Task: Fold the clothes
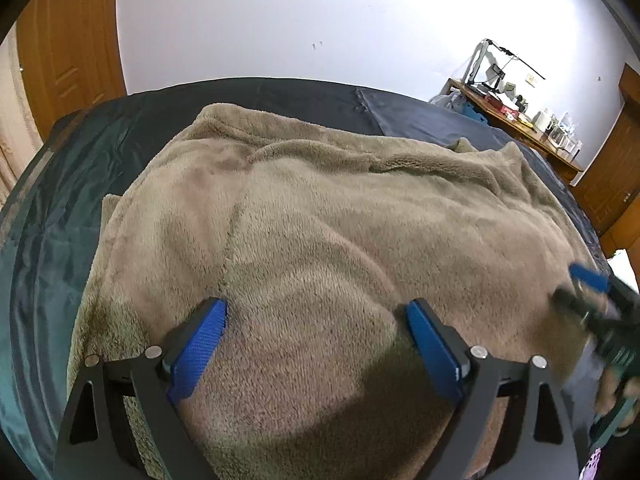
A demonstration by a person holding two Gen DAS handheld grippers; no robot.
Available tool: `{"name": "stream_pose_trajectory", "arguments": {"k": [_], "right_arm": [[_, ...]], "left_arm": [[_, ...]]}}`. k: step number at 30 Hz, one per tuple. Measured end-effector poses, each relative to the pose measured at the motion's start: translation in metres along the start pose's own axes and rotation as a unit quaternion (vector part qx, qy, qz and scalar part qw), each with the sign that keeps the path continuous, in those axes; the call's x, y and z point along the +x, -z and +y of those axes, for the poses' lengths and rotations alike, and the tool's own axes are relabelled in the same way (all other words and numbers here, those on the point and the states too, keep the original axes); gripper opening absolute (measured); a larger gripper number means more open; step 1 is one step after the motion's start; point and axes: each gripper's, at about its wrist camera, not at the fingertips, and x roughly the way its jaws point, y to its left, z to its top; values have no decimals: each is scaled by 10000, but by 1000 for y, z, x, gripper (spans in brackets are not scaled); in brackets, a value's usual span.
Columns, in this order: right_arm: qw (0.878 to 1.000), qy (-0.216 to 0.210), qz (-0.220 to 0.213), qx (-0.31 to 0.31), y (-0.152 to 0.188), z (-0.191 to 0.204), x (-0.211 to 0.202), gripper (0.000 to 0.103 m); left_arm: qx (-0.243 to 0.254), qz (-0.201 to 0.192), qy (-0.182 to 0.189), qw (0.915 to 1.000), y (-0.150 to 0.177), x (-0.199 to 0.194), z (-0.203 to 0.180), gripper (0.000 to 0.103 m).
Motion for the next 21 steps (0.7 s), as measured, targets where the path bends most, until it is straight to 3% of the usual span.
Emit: {"name": "stream_pose_trajectory", "arguments": {"k": [3, 12, 17, 21], "right_arm": [[9987, 323, 42, -405, 11, 7, 9, 81], [9980, 585, -133, -199, 20, 12, 15, 84], [9984, 508, -230, -100, 20, 10, 11, 85], [9987, 156, -245, 414, 23, -3, -13, 85]], "left_arm": [[-13, -90, 80, 9999, 6, -1, 5, 96], [267, -335, 0, 9991, 13, 0, 0, 100], [290, -391, -67, 9988, 15, -1, -2, 100], [279, -399, -92, 9988, 15, -2, -3, 100]]}}
